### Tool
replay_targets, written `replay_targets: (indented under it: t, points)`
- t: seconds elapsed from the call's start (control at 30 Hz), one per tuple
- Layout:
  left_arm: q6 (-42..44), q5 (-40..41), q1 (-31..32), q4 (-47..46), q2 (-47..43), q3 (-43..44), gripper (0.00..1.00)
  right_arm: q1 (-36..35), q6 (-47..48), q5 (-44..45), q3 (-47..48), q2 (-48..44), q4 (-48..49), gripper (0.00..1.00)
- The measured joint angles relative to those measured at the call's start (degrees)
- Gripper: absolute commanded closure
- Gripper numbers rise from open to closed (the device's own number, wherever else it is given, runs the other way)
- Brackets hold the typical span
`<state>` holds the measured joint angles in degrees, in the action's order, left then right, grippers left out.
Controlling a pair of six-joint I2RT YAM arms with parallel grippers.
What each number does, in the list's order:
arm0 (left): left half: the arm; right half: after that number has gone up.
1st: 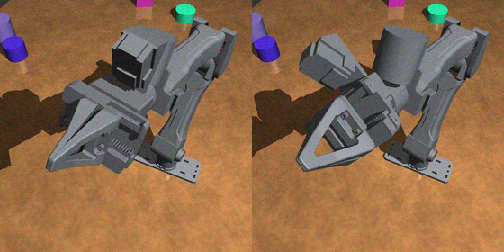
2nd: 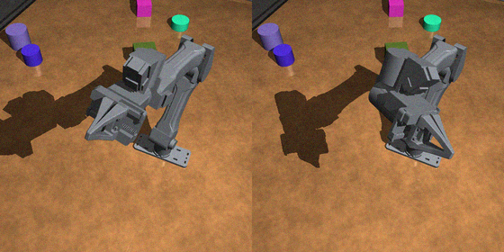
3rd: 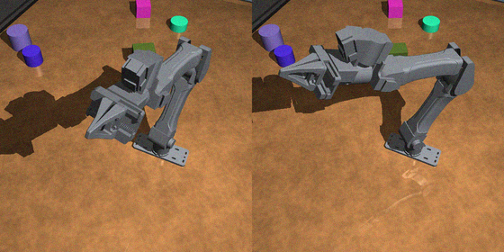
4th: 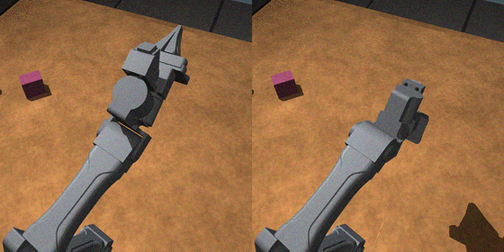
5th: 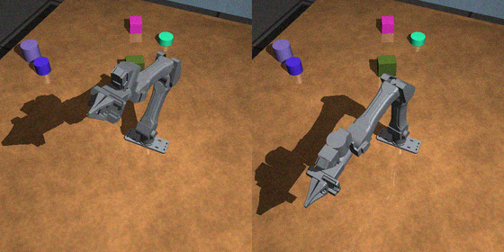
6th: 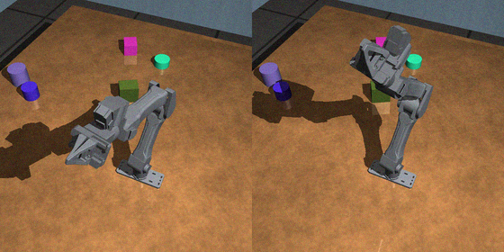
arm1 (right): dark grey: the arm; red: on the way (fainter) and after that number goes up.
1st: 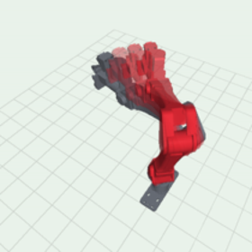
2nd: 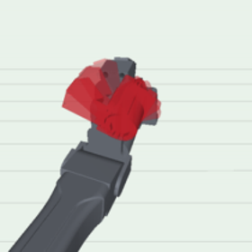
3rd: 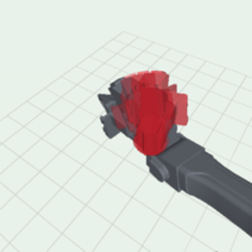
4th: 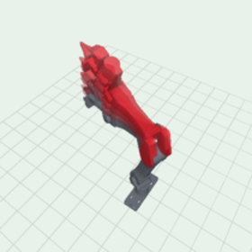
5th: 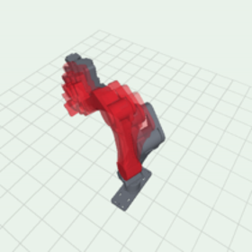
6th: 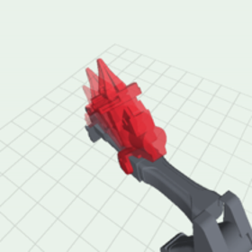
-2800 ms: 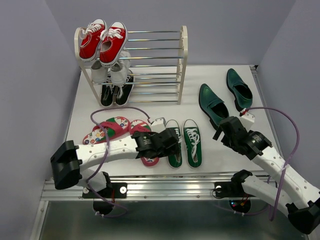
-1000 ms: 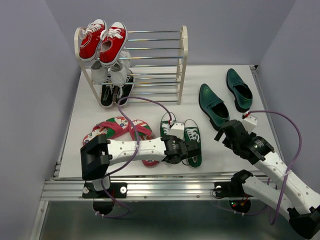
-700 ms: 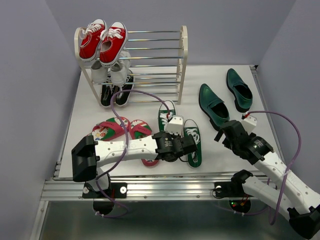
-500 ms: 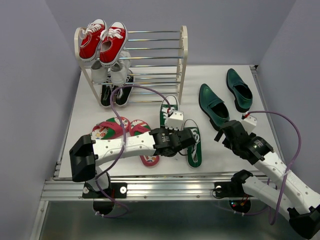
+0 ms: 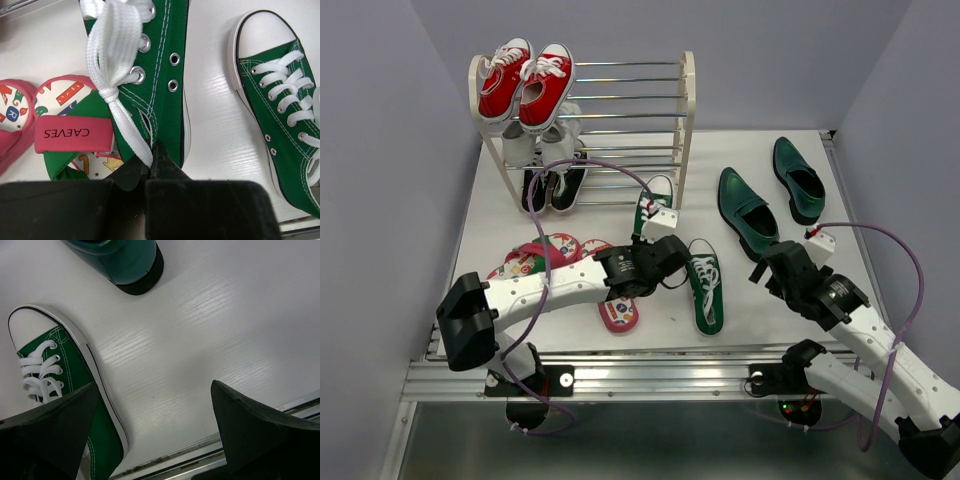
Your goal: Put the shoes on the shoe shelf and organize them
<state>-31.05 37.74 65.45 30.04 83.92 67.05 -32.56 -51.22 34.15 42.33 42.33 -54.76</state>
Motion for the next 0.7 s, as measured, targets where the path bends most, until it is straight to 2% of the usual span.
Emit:
replay_targets:
  t: [0.4, 0.7]
  points:
    - [4.04, -3.08, -4.59, -2.38, 1.99, -1.44, 1.00, 0.00, 0.02, 0.00, -0.02, -0.04, 0.00, 0.00]
    - [5.75, -1.42, -8.00, -2.95, 12.07, 3.80, 1.00, 0.00, 0.02, -0.02, -0.02, 0.07, 0.02, 0.00]
